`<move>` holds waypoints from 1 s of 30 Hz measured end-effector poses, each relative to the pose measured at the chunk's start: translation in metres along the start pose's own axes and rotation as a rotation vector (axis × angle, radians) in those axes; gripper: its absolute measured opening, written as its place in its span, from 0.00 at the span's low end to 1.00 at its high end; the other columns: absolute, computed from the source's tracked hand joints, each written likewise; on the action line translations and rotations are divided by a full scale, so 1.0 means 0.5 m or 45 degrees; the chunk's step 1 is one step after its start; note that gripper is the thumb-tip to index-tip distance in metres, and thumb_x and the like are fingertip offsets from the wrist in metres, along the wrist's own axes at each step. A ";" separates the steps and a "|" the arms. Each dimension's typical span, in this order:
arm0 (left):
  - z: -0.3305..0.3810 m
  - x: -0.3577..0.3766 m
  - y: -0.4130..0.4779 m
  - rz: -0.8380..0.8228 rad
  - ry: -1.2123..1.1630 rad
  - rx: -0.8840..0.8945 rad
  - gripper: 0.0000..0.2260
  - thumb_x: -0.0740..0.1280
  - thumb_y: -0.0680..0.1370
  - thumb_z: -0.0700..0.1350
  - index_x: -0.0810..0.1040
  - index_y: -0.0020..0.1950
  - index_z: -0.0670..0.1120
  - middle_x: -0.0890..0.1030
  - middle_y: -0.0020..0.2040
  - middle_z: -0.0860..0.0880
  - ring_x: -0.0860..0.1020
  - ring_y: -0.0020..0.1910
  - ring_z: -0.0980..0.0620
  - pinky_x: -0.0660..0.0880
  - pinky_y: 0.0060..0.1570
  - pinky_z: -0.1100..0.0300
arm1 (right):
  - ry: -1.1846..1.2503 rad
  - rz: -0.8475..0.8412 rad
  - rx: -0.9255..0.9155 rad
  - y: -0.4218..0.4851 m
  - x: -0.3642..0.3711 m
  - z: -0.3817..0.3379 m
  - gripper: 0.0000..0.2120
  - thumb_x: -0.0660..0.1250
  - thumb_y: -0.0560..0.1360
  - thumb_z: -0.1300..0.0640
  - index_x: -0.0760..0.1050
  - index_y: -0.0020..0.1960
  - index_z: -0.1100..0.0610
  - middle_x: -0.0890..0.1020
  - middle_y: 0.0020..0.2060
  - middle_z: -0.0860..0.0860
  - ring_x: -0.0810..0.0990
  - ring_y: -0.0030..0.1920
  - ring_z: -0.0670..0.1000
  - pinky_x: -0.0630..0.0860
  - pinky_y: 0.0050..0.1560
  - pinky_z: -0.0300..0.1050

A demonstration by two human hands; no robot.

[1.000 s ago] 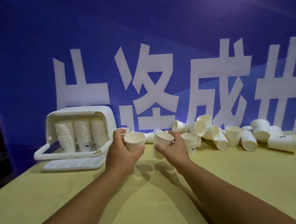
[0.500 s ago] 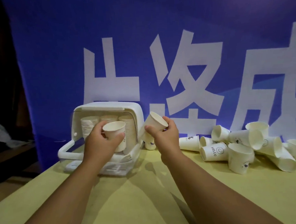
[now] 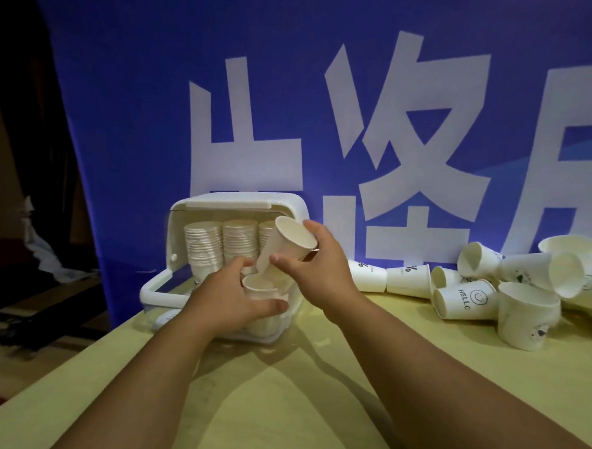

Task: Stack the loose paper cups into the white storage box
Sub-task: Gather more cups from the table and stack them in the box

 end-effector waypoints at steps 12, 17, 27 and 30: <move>-0.020 -0.030 -0.002 0.060 -0.411 0.126 0.30 0.74 0.73 0.53 0.69 0.73 0.63 0.77 0.62 0.57 0.80 0.58 0.52 0.79 0.60 0.47 | -0.282 -0.173 -0.014 -0.006 0.007 0.015 0.24 0.64 0.81 0.43 0.69 0.74 0.49 0.79 0.64 0.47 0.77 0.56 0.47 0.78 0.59 0.48; -0.014 -0.021 -0.002 0.314 -0.194 0.087 0.05 0.68 0.82 0.51 0.84 0.52 0.55 0.86 0.46 0.54 0.83 0.47 0.53 0.80 0.51 0.50 | -0.426 -0.215 -0.038 -0.021 0.018 0.050 0.17 0.64 0.82 0.49 0.78 0.68 0.51 0.83 0.61 0.47 0.80 0.58 0.48 0.77 0.59 0.45; -0.011 -0.006 -0.003 0.466 -0.066 0.167 0.04 0.69 0.81 0.46 0.82 0.47 0.52 0.81 0.48 0.54 0.79 0.47 0.54 0.75 0.45 0.57 | -0.412 -0.174 -0.043 -0.032 0.017 0.062 0.14 0.65 0.82 0.52 0.79 0.66 0.50 0.83 0.61 0.46 0.78 0.56 0.45 0.74 0.52 0.38; 0.017 -0.008 -0.028 0.554 0.117 0.288 0.07 0.65 0.81 0.48 0.76 0.44 0.51 0.75 0.47 0.53 0.73 0.47 0.51 0.73 0.44 0.53 | -0.392 -0.182 -0.017 -0.053 0.007 0.052 0.13 0.63 0.83 0.54 0.77 0.66 0.50 0.81 0.60 0.45 0.76 0.55 0.44 0.72 0.53 0.39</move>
Point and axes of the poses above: each hand's wrist, its own y-axis towards the middle knuckle, its own x-axis out of the palm, z = x × y, the point moved 1 cm from there along y, towards the middle knuckle
